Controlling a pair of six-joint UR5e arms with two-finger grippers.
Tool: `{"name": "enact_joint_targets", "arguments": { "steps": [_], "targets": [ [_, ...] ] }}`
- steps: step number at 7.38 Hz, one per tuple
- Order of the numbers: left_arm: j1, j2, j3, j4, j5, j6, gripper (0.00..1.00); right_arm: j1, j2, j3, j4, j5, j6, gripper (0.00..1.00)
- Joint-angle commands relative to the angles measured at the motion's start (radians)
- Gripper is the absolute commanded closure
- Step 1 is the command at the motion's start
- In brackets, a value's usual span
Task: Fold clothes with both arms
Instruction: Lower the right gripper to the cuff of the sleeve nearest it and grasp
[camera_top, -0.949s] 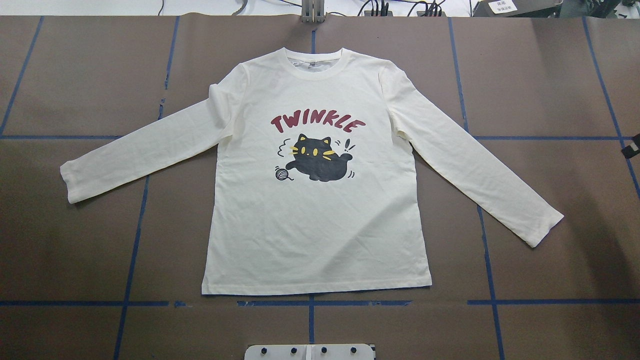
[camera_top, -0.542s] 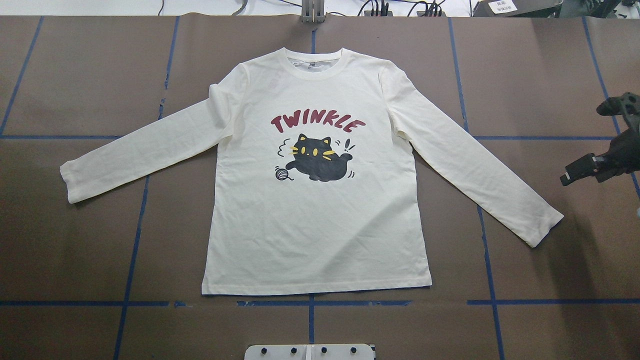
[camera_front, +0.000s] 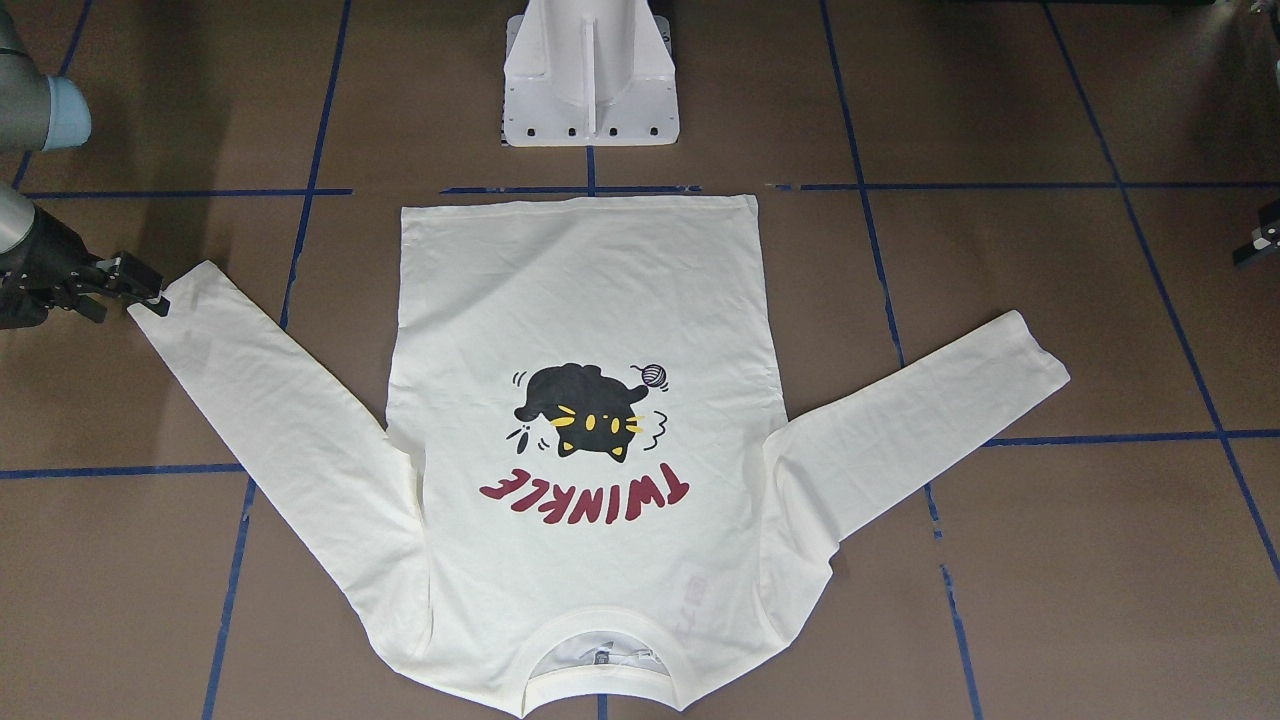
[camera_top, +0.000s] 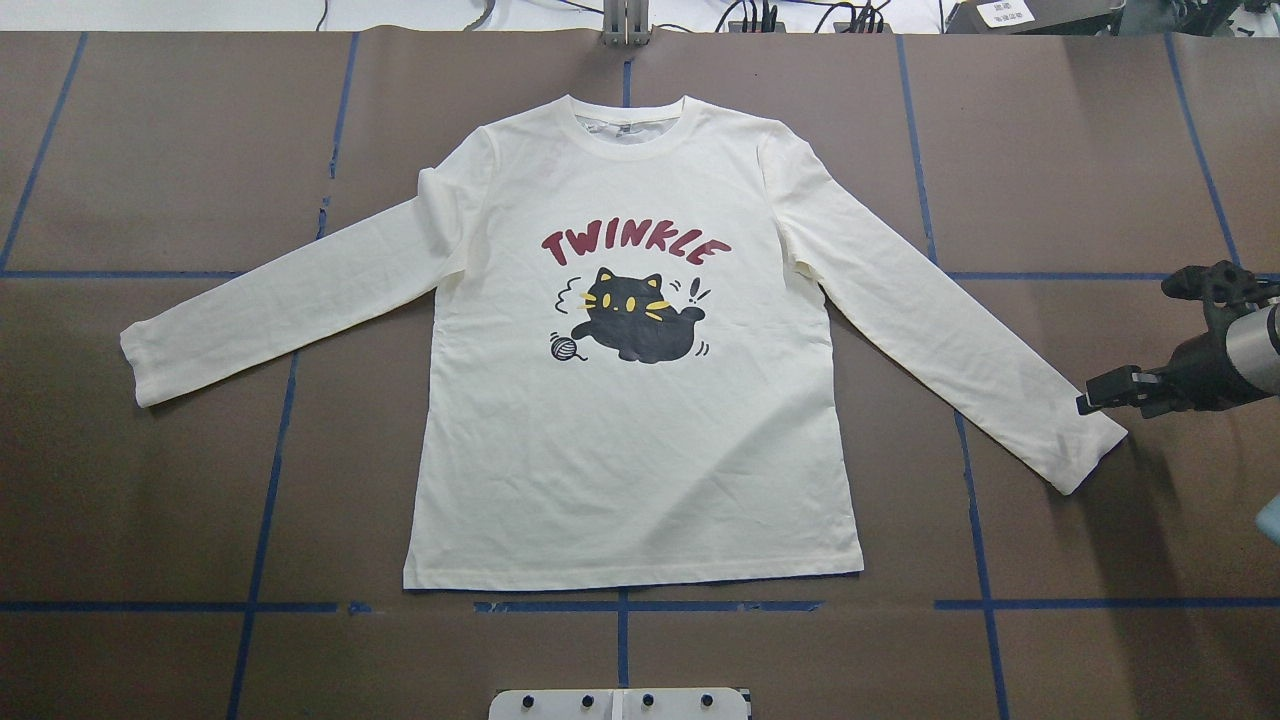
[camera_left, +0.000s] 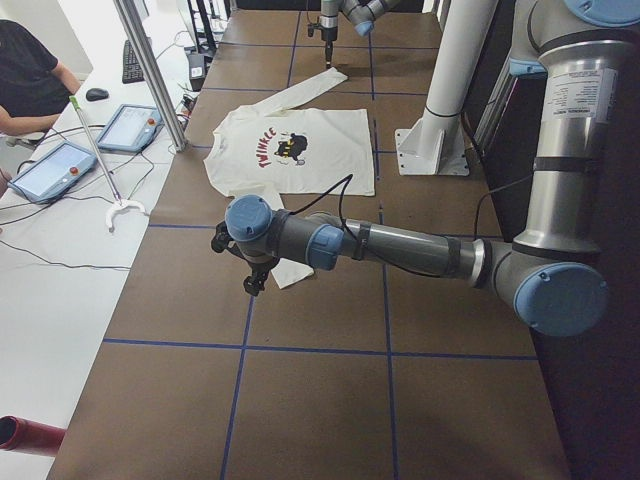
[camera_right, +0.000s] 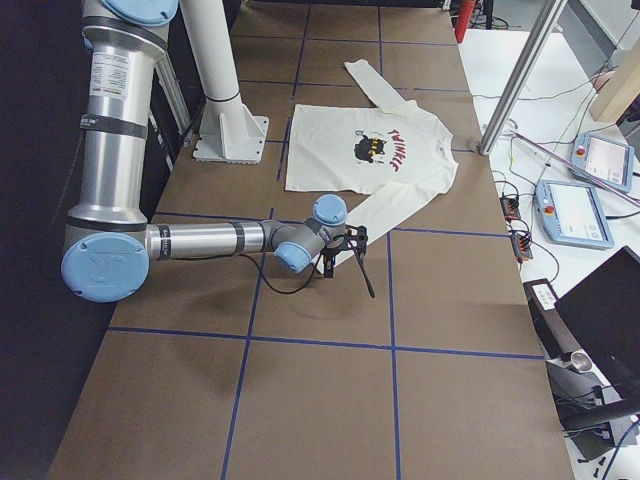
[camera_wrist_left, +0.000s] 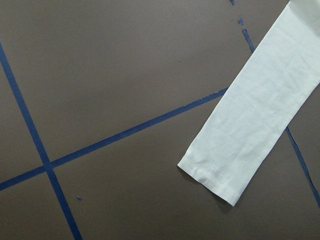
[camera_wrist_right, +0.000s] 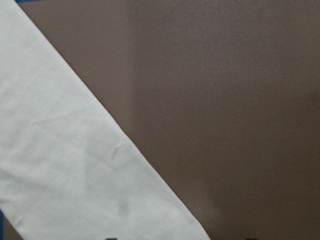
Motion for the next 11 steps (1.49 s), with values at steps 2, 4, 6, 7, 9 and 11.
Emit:
{"name": "enact_joint_targets", "arguments": {
  "steps": [2, 4, 6, 7, 9, 11],
  "targets": [
    [-0.001, 0.0, -0.001, 0.0, -0.002, 0.0, 0.0, -0.015, 0.0, -0.033, 0.007, -0.004, 0.017, 0.17],
    [-0.001, 0.0, -0.004, 0.0, -0.003, -0.011, 0.0, -0.015, -0.006, -0.041, 0.008, -0.003, 0.026, 0.68],
    [-0.001, 0.002, -0.039, 0.002, -0.002, -0.054, 0.0, -0.015, -0.008, -0.039, 0.008, 0.005, 0.034, 1.0],
    [-0.001, 0.009, -0.046, 0.002, -0.002, -0.055, 0.0, -0.015, -0.009, -0.019, 0.008, 0.017, 0.034, 1.0],
    [0.001, 0.011, -0.047, 0.002, -0.003, -0.06, 0.0, -0.015, -0.009, -0.008, 0.008, 0.034, 0.034, 1.0],
    [0.001, 0.011, -0.052, 0.002, -0.003, -0.061, 0.0, -0.009, 0.005, 0.086, -0.03, 0.08, 0.035, 1.0]
  ]
}}
